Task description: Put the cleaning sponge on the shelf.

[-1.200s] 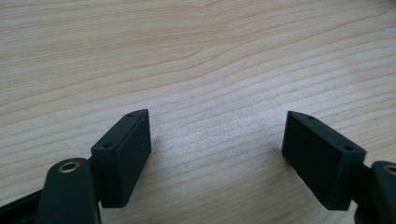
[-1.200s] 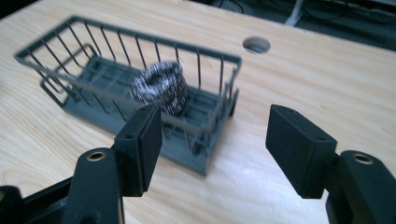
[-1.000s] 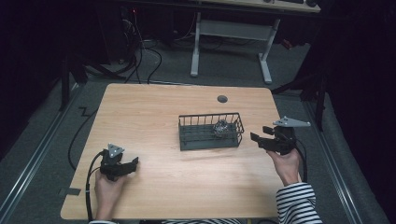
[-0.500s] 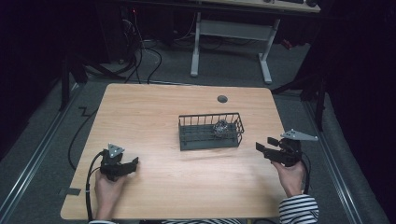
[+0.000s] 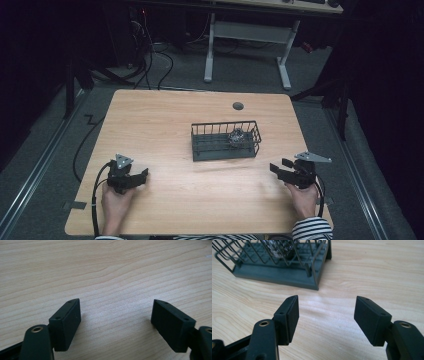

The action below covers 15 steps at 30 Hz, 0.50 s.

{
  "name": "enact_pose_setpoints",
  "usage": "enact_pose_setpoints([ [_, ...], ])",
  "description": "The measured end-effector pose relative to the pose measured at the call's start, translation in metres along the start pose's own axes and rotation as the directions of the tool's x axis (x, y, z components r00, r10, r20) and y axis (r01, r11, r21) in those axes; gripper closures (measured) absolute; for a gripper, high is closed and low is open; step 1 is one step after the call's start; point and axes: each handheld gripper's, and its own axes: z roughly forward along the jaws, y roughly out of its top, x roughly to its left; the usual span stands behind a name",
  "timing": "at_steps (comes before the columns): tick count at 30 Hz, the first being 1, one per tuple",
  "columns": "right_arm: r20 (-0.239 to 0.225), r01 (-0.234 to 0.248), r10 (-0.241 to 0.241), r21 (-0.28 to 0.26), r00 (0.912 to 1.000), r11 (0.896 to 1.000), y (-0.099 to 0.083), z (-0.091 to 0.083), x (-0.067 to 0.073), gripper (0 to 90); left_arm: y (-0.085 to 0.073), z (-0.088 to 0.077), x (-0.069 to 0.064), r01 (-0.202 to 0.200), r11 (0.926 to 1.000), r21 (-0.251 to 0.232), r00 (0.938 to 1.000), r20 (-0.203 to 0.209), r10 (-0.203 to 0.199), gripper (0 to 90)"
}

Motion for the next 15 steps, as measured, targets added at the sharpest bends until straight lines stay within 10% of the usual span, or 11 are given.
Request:
enact_pose_setpoints([
  [15, 0.087, 0.031, -0.037, 0.068, 0.9955, 0.997, -0.03, 0.018, 0.0, 36.1, 0.0, 0.0, 0.0, 0.0, 1.0, 0.0, 1.0, 0.0, 0.0, 24.1],
])
